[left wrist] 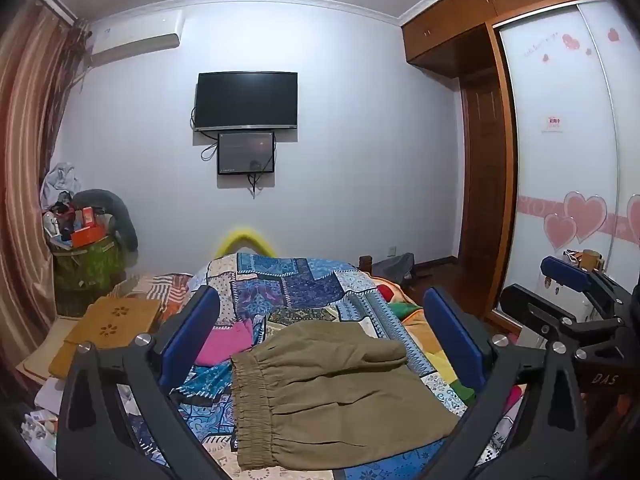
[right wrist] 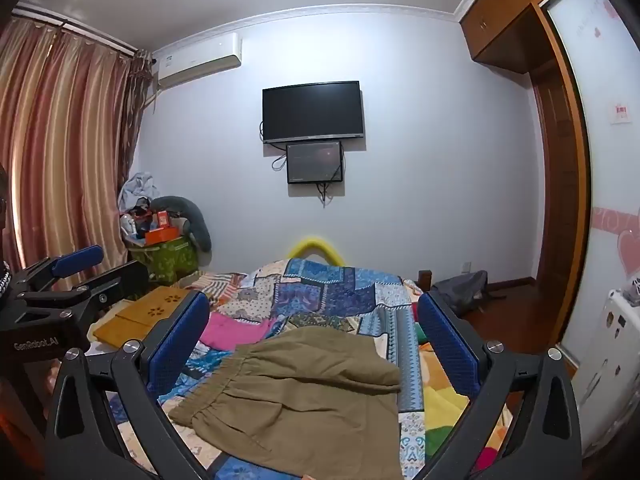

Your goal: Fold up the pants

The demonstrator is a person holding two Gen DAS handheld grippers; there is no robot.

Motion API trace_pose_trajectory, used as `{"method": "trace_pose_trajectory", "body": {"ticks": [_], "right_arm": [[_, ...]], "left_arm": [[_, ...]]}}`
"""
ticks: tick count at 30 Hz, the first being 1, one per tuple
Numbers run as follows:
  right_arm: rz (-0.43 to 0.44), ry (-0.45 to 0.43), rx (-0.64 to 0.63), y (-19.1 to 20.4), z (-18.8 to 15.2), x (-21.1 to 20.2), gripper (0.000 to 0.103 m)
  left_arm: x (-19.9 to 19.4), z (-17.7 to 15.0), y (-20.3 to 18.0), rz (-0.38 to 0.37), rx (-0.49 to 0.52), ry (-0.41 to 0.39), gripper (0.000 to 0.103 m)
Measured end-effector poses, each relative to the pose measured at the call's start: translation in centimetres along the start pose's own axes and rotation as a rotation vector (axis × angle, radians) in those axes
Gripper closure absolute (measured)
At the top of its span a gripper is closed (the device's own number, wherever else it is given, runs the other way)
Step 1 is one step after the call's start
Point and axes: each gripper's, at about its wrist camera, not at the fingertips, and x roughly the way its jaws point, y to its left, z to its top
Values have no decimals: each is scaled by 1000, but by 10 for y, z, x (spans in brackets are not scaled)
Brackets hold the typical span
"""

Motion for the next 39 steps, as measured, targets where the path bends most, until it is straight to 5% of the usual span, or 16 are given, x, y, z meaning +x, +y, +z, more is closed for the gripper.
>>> {"method": "trace_pose_trajectory", "body": {"ticks": [39], "right_arm": [[-16, 49, 18, -1, -3, 7, 1]], "left_arm": [[21, -5, 4, 3, -8, 54, 0]]}}
